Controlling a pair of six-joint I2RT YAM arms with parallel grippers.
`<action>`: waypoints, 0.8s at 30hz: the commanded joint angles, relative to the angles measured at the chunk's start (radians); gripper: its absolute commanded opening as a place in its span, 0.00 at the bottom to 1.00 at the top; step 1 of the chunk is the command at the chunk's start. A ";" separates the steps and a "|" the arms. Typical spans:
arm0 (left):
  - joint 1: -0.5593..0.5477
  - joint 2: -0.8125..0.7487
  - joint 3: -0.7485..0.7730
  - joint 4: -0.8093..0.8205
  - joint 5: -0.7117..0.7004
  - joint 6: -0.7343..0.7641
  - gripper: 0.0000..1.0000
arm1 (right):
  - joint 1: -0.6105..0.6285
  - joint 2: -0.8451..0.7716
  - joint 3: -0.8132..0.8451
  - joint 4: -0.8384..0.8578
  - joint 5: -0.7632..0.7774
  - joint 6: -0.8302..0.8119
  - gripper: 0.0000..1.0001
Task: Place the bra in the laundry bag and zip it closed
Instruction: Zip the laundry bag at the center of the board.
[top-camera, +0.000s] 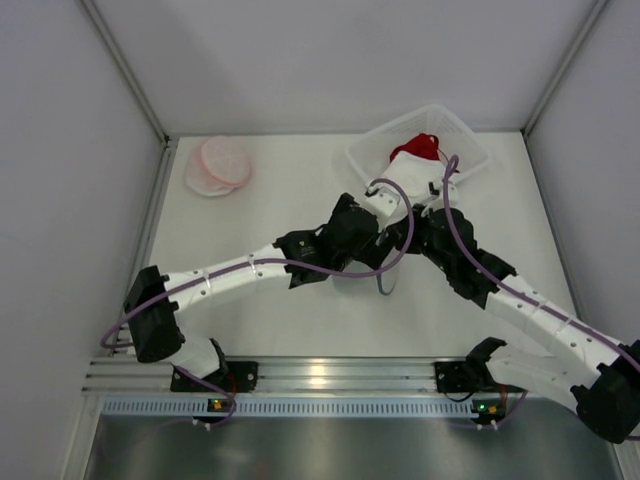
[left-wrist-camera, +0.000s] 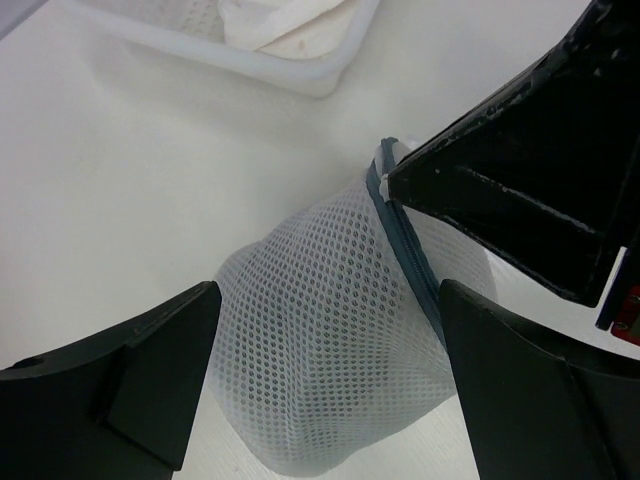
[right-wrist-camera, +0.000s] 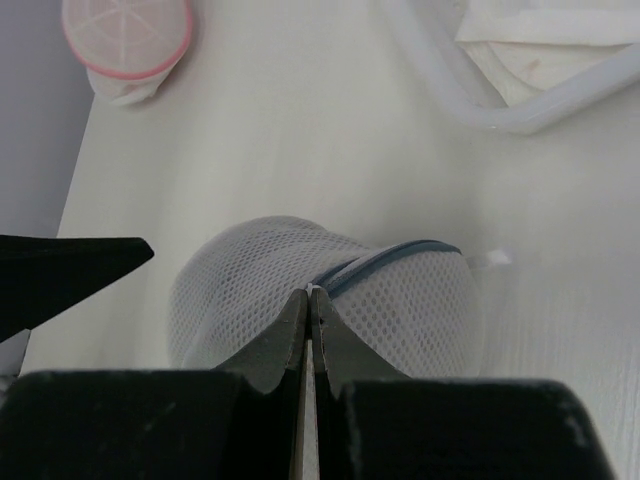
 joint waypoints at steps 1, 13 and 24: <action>0.000 -0.012 0.029 0.007 0.045 -0.001 0.95 | 0.014 -0.043 0.037 0.011 0.044 0.027 0.00; 0.000 0.095 0.078 0.038 0.087 -0.021 0.91 | 0.016 -0.054 0.039 0.016 0.034 0.051 0.00; 0.000 -0.049 -0.138 0.130 0.105 -0.079 0.00 | 0.019 -0.046 0.040 -0.028 0.113 0.053 0.00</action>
